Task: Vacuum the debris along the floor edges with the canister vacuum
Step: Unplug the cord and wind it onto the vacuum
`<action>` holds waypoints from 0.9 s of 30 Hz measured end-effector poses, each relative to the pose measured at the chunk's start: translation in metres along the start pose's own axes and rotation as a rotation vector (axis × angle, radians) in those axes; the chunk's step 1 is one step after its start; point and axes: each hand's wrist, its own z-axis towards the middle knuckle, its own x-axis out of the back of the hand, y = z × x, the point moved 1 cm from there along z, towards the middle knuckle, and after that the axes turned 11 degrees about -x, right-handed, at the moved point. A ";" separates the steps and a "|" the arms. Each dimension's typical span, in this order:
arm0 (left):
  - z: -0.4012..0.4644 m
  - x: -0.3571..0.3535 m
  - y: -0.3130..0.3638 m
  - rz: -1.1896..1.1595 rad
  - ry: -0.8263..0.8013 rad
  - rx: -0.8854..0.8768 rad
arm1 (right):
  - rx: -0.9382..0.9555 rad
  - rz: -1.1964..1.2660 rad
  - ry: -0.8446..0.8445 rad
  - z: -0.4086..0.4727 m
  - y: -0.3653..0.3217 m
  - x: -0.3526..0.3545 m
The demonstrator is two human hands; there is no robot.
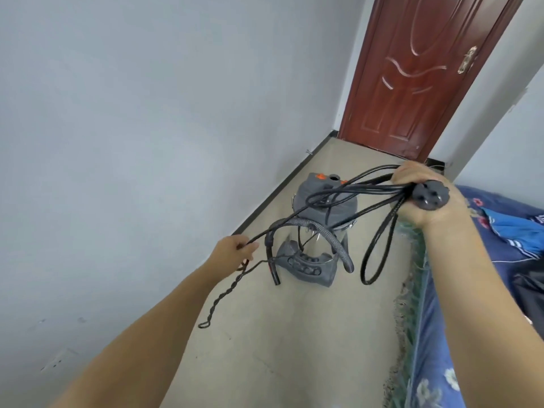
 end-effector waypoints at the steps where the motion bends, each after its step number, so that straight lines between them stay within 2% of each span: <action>1: -0.004 -0.006 0.002 -0.013 -0.060 -0.023 | 0.083 0.088 0.019 0.004 0.000 0.003; 2: -0.008 -0.011 0.005 -0.016 -0.113 -0.061 | 0.159 0.197 0.134 0.011 -0.001 0.001; 3: -0.011 -0.018 0.010 -0.010 -0.165 -0.110 | 0.139 0.295 0.188 0.017 0.002 -0.002; 4: -0.015 -0.024 0.017 -0.003 -0.220 -0.143 | 0.125 0.209 0.257 0.020 0.008 -0.007; 6: -0.016 -0.035 0.032 0.039 -0.338 -0.180 | 0.224 -0.230 0.315 0.030 0.025 -0.021; 8: -0.013 -0.042 0.048 0.147 -0.464 -0.251 | 0.287 -0.789 0.284 0.036 0.050 -0.028; 10: -0.008 -0.042 0.062 0.172 -0.519 -0.336 | 0.170 -1.409 0.078 0.035 0.081 -0.026; 12: -0.005 -0.037 0.075 0.116 -0.502 -0.428 | 0.084 -1.944 -0.127 0.035 0.109 -0.017; 14: -0.002 -0.032 0.081 0.105 -0.464 -0.513 | 0.058 -2.206 -0.253 0.034 0.129 -0.005; 16: 0.001 -0.027 0.075 0.115 -0.399 -0.507 | -0.035 -2.162 -0.254 0.033 0.130 0.006; 19: 0.002 -0.017 0.056 0.023 -0.219 -0.262 | -0.332 -1.891 -0.293 0.030 0.121 0.019; 21: 0.000 -0.015 0.050 -0.151 -0.211 -0.161 | -0.399 -1.759 -0.317 0.030 0.121 0.023; 23: 0.000 -0.011 0.054 -0.359 -0.217 -0.133 | -0.374 -1.762 -0.291 0.036 0.119 0.021; 24: 0.001 -0.008 0.057 -0.442 -0.171 -0.125 | -0.401 -1.804 -0.249 0.041 0.117 0.019; 26: 0.004 -0.001 0.062 -0.477 -0.004 -0.155 | -0.571 -1.868 -0.115 0.047 0.113 0.020; 27: 0.005 0.003 0.068 -0.410 0.036 -0.249 | -0.650 -1.928 -0.073 0.048 0.113 0.020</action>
